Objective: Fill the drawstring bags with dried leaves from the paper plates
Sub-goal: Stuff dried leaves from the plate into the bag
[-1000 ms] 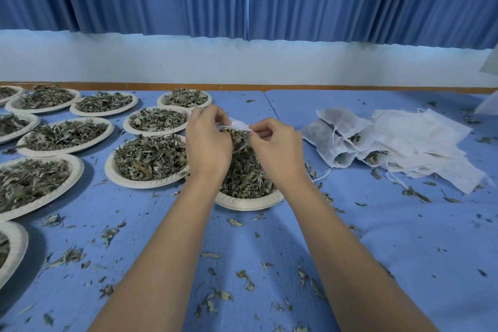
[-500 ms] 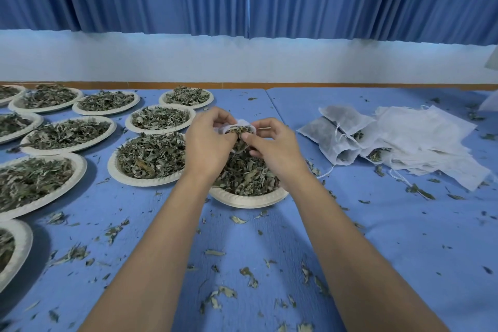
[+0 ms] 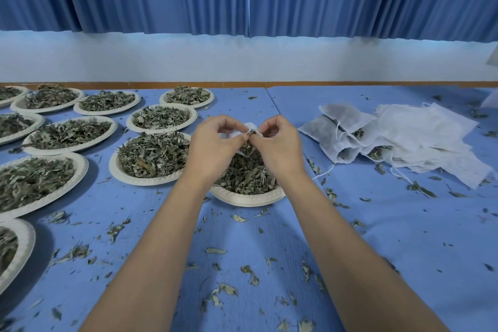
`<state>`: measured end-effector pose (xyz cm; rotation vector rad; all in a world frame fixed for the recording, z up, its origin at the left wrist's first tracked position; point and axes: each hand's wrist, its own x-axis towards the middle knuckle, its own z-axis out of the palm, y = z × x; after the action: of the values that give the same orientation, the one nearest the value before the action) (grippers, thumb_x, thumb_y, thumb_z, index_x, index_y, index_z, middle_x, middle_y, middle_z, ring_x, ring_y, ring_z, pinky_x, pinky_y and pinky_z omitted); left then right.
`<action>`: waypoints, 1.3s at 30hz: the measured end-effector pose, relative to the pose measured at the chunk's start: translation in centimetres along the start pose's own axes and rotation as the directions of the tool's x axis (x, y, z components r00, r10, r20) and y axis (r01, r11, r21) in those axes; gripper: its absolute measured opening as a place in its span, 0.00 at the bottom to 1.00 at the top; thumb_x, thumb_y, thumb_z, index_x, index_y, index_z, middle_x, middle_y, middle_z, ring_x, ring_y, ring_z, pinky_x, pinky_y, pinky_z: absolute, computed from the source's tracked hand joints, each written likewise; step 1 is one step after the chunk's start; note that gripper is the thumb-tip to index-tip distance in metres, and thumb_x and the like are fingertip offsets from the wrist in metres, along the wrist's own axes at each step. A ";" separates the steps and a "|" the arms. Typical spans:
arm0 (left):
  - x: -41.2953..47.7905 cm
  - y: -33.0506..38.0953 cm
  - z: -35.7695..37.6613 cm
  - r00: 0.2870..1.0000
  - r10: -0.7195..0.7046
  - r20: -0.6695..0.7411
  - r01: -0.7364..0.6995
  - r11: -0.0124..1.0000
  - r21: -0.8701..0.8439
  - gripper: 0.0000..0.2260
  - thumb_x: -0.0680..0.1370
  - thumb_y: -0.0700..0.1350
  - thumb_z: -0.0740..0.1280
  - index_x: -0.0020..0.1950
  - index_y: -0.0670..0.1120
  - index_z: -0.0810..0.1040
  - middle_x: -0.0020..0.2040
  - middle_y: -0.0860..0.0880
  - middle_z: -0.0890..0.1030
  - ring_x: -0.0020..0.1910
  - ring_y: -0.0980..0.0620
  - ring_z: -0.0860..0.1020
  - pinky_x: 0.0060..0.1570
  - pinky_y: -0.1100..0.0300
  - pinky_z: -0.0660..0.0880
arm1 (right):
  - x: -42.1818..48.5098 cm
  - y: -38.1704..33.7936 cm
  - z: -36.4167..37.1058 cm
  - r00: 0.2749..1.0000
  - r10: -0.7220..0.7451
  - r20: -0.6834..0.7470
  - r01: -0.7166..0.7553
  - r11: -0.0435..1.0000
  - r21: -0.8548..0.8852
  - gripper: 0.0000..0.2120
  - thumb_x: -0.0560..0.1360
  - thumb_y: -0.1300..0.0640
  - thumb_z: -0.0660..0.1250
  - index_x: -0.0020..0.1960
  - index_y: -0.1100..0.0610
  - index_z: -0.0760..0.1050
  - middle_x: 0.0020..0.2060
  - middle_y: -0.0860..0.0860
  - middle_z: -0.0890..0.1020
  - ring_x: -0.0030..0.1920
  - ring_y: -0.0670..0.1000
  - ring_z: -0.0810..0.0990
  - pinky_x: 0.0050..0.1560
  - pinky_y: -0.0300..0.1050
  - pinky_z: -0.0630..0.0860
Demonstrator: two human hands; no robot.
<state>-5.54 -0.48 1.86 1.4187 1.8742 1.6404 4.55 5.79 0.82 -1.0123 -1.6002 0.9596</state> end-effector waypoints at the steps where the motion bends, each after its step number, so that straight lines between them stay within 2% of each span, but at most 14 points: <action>1: 0.0 -0.1 0.1 1.000 0.006 -0.018 -0.006 1.000 0.009 0.10 0.72 0.37 0.71 0.39 0.52 0.77 0.42 0.56 0.80 0.45 0.62 0.77 0.44 0.73 0.70 | 0.0 0.0 0.0 1.000 0.000 0.006 0.000 1.000 -0.001 0.14 0.69 0.60 0.74 0.35 0.50 0.68 0.31 0.44 0.75 0.30 0.43 0.72 0.29 0.29 0.66; 4: 0.3 -0.3 0.3 0.995 0.034 -0.097 -0.029 0.999 0.043 0.11 0.72 0.32 0.67 0.42 0.48 0.74 0.40 0.54 0.76 0.37 0.66 0.73 0.36 0.75 0.69 | -0.1 -0.5 -0.3 0.996 0.012 0.084 -0.015 0.999 0.035 0.14 0.67 0.62 0.75 0.36 0.52 0.70 0.33 0.46 0.75 0.34 0.45 0.74 0.35 0.33 0.69; 6: 0.6 -0.3 0.4 0.985 0.073 -0.159 -0.053 0.990 0.128 0.11 0.71 0.30 0.64 0.46 0.46 0.73 0.42 0.50 0.76 0.40 0.59 0.73 0.37 0.71 0.68 | -0.1 -1.0 -0.6 0.979 0.030 0.200 -0.054 0.992 0.116 0.13 0.67 0.66 0.75 0.39 0.53 0.73 0.36 0.47 0.76 0.37 0.46 0.75 0.40 0.37 0.73; 8: 0.9 -0.5 0.5 0.968 0.108 -0.227 -0.064 0.979 0.194 0.12 0.71 0.29 0.63 0.47 0.44 0.75 0.46 0.46 0.76 0.44 0.52 0.72 0.42 0.65 0.68 | -0.2 -1.3 -0.9 0.957 0.031 0.287 -0.070 0.989 0.127 0.14 0.67 0.69 0.74 0.42 0.54 0.74 0.39 0.46 0.77 0.37 0.44 0.77 0.40 0.33 0.75; 10: 1.1 -0.6 0.6 0.951 0.127 -0.282 -0.060 0.970 0.235 0.11 0.72 0.29 0.62 0.48 0.43 0.76 0.48 0.45 0.75 0.46 0.50 0.72 0.44 0.66 0.65 | -0.3 -1.3 -0.8 0.955 0.027 0.294 -0.057 0.994 0.092 0.14 0.68 0.70 0.72 0.44 0.53 0.75 0.40 0.45 0.77 0.37 0.43 0.77 0.42 0.33 0.75; 13: 1.0 -0.6 0.6 0.954 0.131 -0.268 -0.067 0.969 0.237 0.09 0.72 0.31 0.64 0.47 0.44 0.77 0.48 0.45 0.77 0.46 0.53 0.73 0.42 0.73 0.64 | -0.4 -1.2 -0.3 0.983 0.036 0.181 -0.049 0.996 0.069 0.10 0.70 0.69 0.68 0.43 0.54 0.74 0.40 0.48 0.79 0.38 0.48 0.78 0.43 0.42 0.76; 16: 0.8 -0.3 0.5 0.989 -0.007 -0.148 0.013 0.999 0.042 0.07 0.74 0.36 0.66 0.48 0.46 0.78 0.48 0.49 0.79 0.47 0.55 0.75 0.47 0.68 0.70 | -0.1 -0.9 -0.2 0.993 0.075 0.094 -0.088 0.987 0.132 0.09 0.73 0.66 0.68 0.40 0.54 0.73 0.38 0.49 0.79 0.34 0.49 0.79 0.43 0.44 0.78; 18: 0.7 0.0 0.0 0.989 -0.142 -0.045 0.133 0.979 -0.157 0.08 0.76 0.36 0.64 0.49 0.47 0.78 0.46 0.51 0.79 0.46 0.54 0.76 0.49 0.59 0.73 | 0.1 -0.9 -0.4 0.989 0.119 0.092 -0.134 0.974 0.182 0.08 0.75 0.65 0.68 0.40 0.54 0.73 0.37 0.49 0.78 0.33 0.48 0.79 0.38 0.38 0.77; 20: 0.7 0.1 -0.5 0.980 -0.192 0.056 0.200 0.948 -0.246 0.10 0.76 0.35 0.63 0.52 0.47 0.78 0.45 0.53 0.78 0.46 0.55 0.76 0.50 0.59 0.73 | 0.2 -0.9 -0.5 0.983 0.154 0.101 -0.173 0.960 0.222 0.08 0.75 0.65 0.67 0.40 0.55 0.74 0.37 0.51 0.79 0.33 0.47 0.79 0.34 0.33 0.75; 24: 0.6 0.0 -0.4 0.992 -0.093 0.090 0.103 0.989 -0.111 0.14 0.72 0.38 0.73 0.54 0.48 0.75 0.48 0.56 0.78 0.43 0.68 0.75 0.45 0.70 0.74 | 0.2 -1.1 -0.6 0.980 0.160 0.121 -0.187 0.945 0.269 0.07 0.75 0.66 0.67 0.41 0.56 0.75 0.37 0.52 0.79 0.33 0.46 0.79 0.35 0.33 0.77; 29: 1.0 0.0 0.3 0.993 0.003 -0.114 0.003 0.999 0.050 0.11 0.70 0.39 0.74 0.47 0.47 0.75 0.44 0.52 0.77 0.39 0.59 0.72 0.40 0.67 0.70 | -0.1 -1.0 -0.5 0.988 0.105 0.115 -0.119 0.985 0.124 0.06 0.74 0.64 0.69 0.41 0.55 0.78 0.34 0.51 0.80 0.35 0.47 0.79 0.45 0.44 0.81; 34: 1.5 -0.1 0.4 0.977 0.144 -0.156 -0.097 0.956 0.276 0.09 0.71 0.31 0.66 0.43 0.45 0.74 0.45 0.46 0.74 0.44 0.51 0.70 0.37 0.67 0.61 | -0.4 -1.4 -0.7 0.992 0.052 0.117 -0.066 0.990 0.122 0.08 0.73 0.65 0.69 0.38 0.53 0.78 0.32 0.51 0.80 0.32 0.46 0.78 0.42 0.44 0.79; 37: 1.8 -0.1 0.2 0.977 0.121 -0.177 -0.065 0.954 0.293 0.10 0.70 0.29 0.64 0.41 0.44 0.73 0.43 0.45 0.73 0.41 0.51 0.68 0.34 0.69 0.62 | -0.3 -1.6 -0.6 0.996 0.009 0.093 -0.018 0.996 0.092 0.10 0.72 0.64 0.69 0.37 0.50 0.78 0.32 0.49 0.80 0.35 0.48 0.80 0.44 0.48 0.79; 39: 1.7 0.0 0.1 0.980 0.079 -0.181 -0.034 0.971 0.238 0.08 0.70 0.32 0.68 0.42 0.44 0.74 0.43 0.47 0.74 0.41 0.51 0.69 0.35 0.67 0.62 | -0.1 -1.5 -0.6 0.997 0.007 0.078 -0.014 0.996 0.089 0.09 0.72 0.64 0.69 0.38 0.51 0.78 0.34 0.50 0.81 0.37 0.49 0.80 0.47 0.50 0.81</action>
<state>-6.29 0.90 2.45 1.4612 2.2168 1.6791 4.93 5.26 2.32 -0.9330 -1.6027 1.0799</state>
